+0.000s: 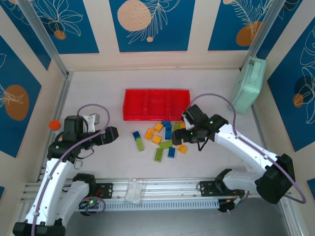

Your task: Sort the legos into containers by color

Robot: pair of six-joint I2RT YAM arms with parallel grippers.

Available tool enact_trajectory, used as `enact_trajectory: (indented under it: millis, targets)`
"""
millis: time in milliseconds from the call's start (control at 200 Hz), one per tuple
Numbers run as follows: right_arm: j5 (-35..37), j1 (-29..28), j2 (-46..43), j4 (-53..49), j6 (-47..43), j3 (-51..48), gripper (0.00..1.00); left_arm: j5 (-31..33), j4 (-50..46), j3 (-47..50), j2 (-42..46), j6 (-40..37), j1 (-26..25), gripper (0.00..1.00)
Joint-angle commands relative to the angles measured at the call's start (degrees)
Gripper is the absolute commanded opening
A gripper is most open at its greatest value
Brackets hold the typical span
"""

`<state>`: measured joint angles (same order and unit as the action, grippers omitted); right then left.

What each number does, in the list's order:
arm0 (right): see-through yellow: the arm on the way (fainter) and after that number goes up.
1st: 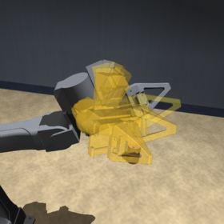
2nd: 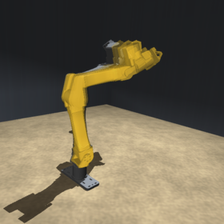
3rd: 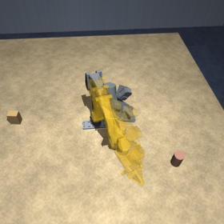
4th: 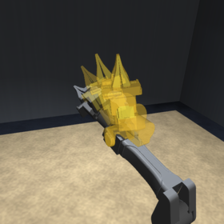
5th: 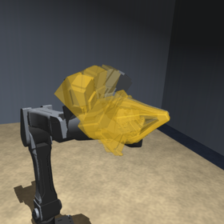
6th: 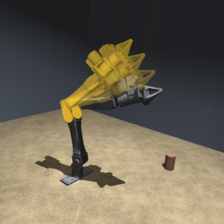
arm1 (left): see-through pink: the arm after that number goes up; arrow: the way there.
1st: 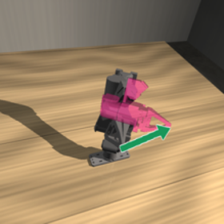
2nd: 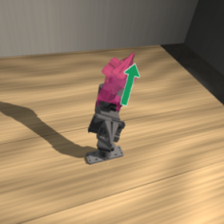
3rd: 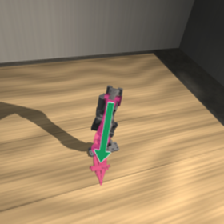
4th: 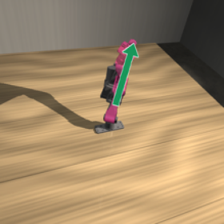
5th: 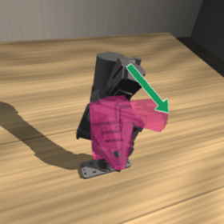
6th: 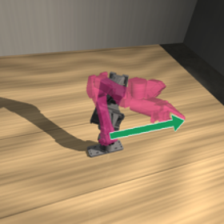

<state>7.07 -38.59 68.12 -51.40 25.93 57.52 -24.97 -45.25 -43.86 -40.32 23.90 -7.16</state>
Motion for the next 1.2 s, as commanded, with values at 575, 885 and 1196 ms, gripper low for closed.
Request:
enact_trajectory:
  millis: [575, 885, 1196]
  targets:
    - [3.72, -4.69, 2.11, 2.04, -42.4, -11.2, 0.99, 0.44, 0.44, 0.44, 2.79, -0.96, -0.65, 0.99]
    - [2.99, -2.96, 9.28, 8.26, -40.79, -12.24, 0.98, 0.43, 0.53, 0.45, 3.16, -1.08, -0.67, 0.99]
    - [5.7, -2.19, 15.67, 13.84, -39.86, -12.59, 0.94, -0.08, 1.24, 0.61, 3.13, -1.41, -0.6, 0.99]
